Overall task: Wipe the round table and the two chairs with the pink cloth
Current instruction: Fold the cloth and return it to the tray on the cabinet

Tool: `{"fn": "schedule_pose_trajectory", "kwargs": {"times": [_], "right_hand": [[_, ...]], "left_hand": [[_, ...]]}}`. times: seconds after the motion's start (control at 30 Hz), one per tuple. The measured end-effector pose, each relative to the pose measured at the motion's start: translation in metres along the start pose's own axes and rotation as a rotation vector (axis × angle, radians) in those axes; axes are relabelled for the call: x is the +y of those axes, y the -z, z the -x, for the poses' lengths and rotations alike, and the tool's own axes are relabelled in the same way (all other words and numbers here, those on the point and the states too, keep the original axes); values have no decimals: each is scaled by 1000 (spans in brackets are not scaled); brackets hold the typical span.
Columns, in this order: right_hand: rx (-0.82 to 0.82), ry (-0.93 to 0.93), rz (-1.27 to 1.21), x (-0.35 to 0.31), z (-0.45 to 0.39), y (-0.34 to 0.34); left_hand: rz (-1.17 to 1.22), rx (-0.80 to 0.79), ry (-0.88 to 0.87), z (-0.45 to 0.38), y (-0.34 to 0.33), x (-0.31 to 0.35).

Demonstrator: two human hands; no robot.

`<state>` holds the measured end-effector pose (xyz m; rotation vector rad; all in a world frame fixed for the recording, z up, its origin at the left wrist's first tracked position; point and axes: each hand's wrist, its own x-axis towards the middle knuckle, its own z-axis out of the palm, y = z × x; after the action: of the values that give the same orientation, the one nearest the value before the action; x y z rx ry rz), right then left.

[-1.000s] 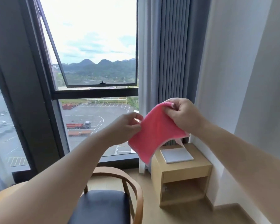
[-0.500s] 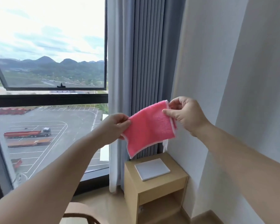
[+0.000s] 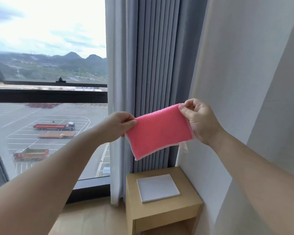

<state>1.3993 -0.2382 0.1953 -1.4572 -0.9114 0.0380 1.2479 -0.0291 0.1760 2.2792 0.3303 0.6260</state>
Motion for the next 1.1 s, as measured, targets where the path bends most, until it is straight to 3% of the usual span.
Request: {"fn": "schedule_pose_trajectory", "kwargs": {"times": [0.17, 0.33, 0.43, 0.57, 0.63, 0.83, 1.0, 1.1], "right_hand": [[143, 4, 87, 63, -69, 48], [157, 113, 391, 128, -127, 59], [127, 108, 393, 170, -161, 55], [16, 37, 432, 233, -207, 48], [-40, 10, 485, 263, -229, 47], [-7, -132, 575, 368, -263, 38], [-197, -304, 617, 481, -270, 26], [-389, -454, 627, 554, -263, 16]], "left_hand": [[302, 133, 36, -67, -54, 5], [428, 224, 147, -125, -99, -13], [500, 271, 185, -165, -121, -48], [520, 179, 278, -225, -153, -114], [490, 242, 314, -254, -170, -147], [438, 224, 380, -315, -231, -230], [320, 175, 515, -339, -292, -299], [290, 68, 663, -331, -331, -345]]}}
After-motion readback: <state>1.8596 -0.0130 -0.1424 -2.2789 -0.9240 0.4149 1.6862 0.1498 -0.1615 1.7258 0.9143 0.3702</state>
